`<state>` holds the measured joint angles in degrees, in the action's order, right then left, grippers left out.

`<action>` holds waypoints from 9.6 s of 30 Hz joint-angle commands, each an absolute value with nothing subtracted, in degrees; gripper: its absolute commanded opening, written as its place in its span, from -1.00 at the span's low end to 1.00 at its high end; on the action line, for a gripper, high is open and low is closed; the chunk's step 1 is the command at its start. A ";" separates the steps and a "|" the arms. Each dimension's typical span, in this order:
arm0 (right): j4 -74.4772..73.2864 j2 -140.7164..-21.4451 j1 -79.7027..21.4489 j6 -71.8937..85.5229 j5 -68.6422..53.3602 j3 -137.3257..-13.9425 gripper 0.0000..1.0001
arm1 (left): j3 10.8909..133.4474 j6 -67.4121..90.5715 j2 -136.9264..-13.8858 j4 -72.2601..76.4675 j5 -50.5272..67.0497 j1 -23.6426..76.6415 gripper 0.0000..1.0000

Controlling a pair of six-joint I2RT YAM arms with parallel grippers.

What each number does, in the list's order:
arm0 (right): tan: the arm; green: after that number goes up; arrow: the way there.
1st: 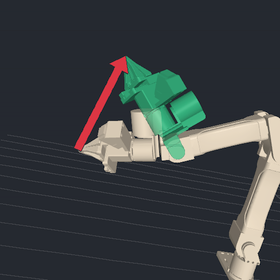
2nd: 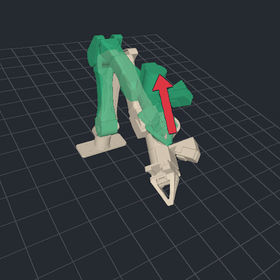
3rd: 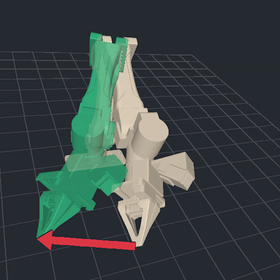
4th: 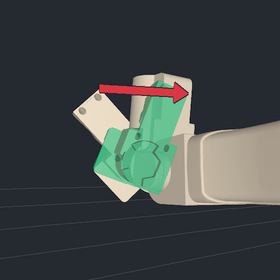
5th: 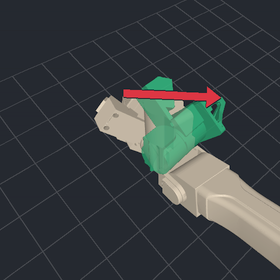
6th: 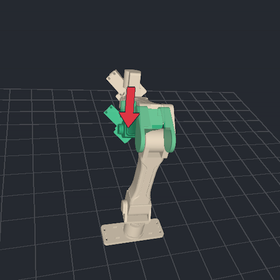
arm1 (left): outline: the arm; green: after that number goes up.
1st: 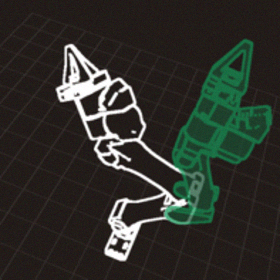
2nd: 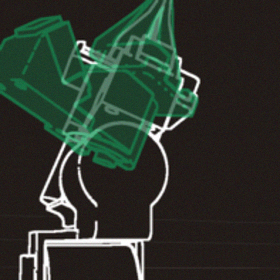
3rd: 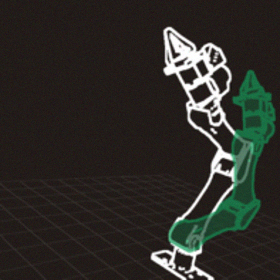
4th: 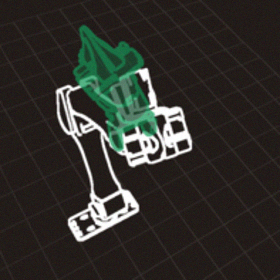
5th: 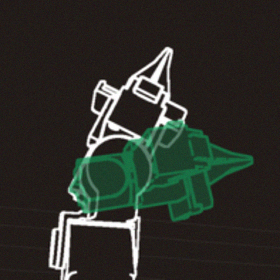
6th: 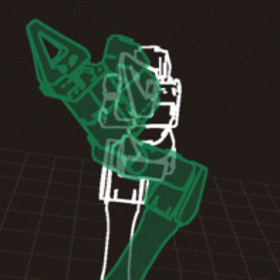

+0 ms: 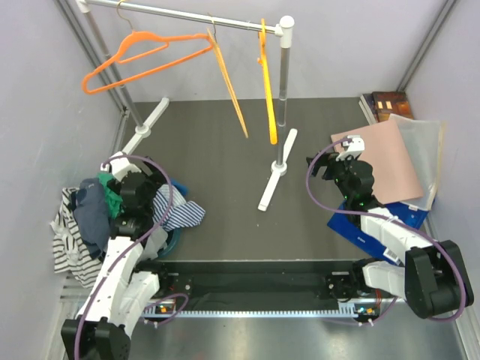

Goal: Place the tank top on the hanger

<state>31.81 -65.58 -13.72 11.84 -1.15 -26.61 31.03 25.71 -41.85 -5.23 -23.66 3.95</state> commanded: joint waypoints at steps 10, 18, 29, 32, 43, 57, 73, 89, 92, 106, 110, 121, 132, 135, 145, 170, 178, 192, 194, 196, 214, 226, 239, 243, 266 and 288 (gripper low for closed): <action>32.61 -63.11 -13.27 11.60 -2.29 -27.60 1.00 | 49.28 31.54 -50.25 -27.12 -41.03 4.04 0.98; 31.82 -62.67 -13.27 11.95 -2.29 -27.95 0.99 | 56.69 23.67 -50.54 -33.22 -51.24 3.96 0.98; 32.26 -63.28 -13.10 12.13 -2.99 -27.60 0.99 | 60.20 20.22 -52.12 -38.23 -55.72 -2.37 0.98; 32.26 -64.16 -13.10 12.13 -3.78 -28.03 0.99 | 61.52 18.81 -52.21 -37.62 -56.51 -2.46 0.98; 31.64 -67.33 -13.10 12.48 -6.77 -29.44 0.99 | 58.89 11.77 -47.11 -33.92 -56.96 -2.46 0.96; 31.46 -68.03 -13.01 11.95 -6.77 -29.44 0.99 | 55.64 18.63 -50.54 -36.74 -43.94 -11.87 0.54; 31.11 -67.94 -13.01 11.60 -7.73 -29.71 0.99 | 66.25 15.12 -48.87 -25.94 -39.47 -11.78 -1.00; 30.67 -67.68 -13.01 11.43 -8.61 -29.62 0.99 | 82.52 7.12 -49.04 -17.49 -18.47 -11.86 -1.00; 30.67 -67.94 -13.01 11.51 -8.96 -29.79 0.99 | 88.23 7.21 -51.94 -17.93 -14.08 -11.78 -1.00; 29.88 -68.64 -13.01 11.34 -9.32 -30.32 0.99 | 105.99 10.19 -62.74 -13.62 4.64 -11.78 -1.00; 29.79 -68.64 -12.92 11.25 -9.40 -30.41 0.99 | 108.80 10.19 -65.21 -13.54 6.15 -11.87 -1.00; 29.79 -69.52 -13.01 11.25 -10.02 -31.03 1.00 | 96.96 12.39 -61.80 -14.84 12.04 -11.78 -1.00; 30.59 -70.75 -12.92 12.30 -12.22 -31.46 0.99 | 83.95 10.91 -55.55 -20.21 19.58 -10.64 -1.00; 30.32 -70.14 -13.01 12.39 -12.22 -31.29 1.00 | 78.15 8.71 -53.80 -20.30 24.08 -8.88 -1.00; 30.41 -69.61 -13.01 12.22 -12.48 -30.94 0.99 | 65.31 6.86 -45.97 -21.97 17.23 -0.18 -1.00; 27.95 -70.40 -13.97 12.30 -13.54 -32.17 0.99 | 43.24 17.84 -47.53 -4.32 -7.01 33.03 -1.00; 27.16 -71.45 -14.24 12.13 -13.18 -31.90 0.99 | 37.97 24.25 -58.42 8.69 -14.40 49.36 -1.00; 23.12 -74.88 -21.08 8.88 -9.16 -34.62 0.97 | 39.90 29.63 -76.20 18.03 -11.59 59.59 0.85; 22.76 -75.49 -25.13 7.47 -8.27 -35.42 0.97 | 40.60 27.17 -74.98 13.57 -16.05 59.59 0.97; 23.81 -76.20 -27.06 9.13 -9.14 -35.07 0.97 | 40.61 24.80 -73.05 11.43 -20.72 59.42 0.97; 31.20 -91.75 -38.32 17.22 -23.28 -42.63 0.51 | 32.70 34.18 -69.78 4.57 -20.58 35.52 0.87; 22.87 -88.42 -45.08 16.61 -26.45 -41.31 -1.00 | 35.68 36.30 -83.40 9.84 -15.30 26.19 0.31; 13.18 -82.09 -52.65 13.18 -16.91 -45.88 0.50 | 37.53 34.37 -85.88 14.85 -11.34 23.99 -1.00; 17.03 -85.33 -50.90 13.71 -14.24 -47.99 0.59 | 36.92 33.40 -83.68 14.06 -11.60 23.99 -1.00; 9.77 -86.32 -48.95 9.67 -14.07 -49.49 -1.00 | 46.66 26.73 -82.26 9.67 -14.06 15.29 -1.00; 16.69 -86.90 -46.41 25.57 -9.31 -49.39 0.52 | 37.02 28.47 -67.42 0.53 -5.81 13.01 -1.00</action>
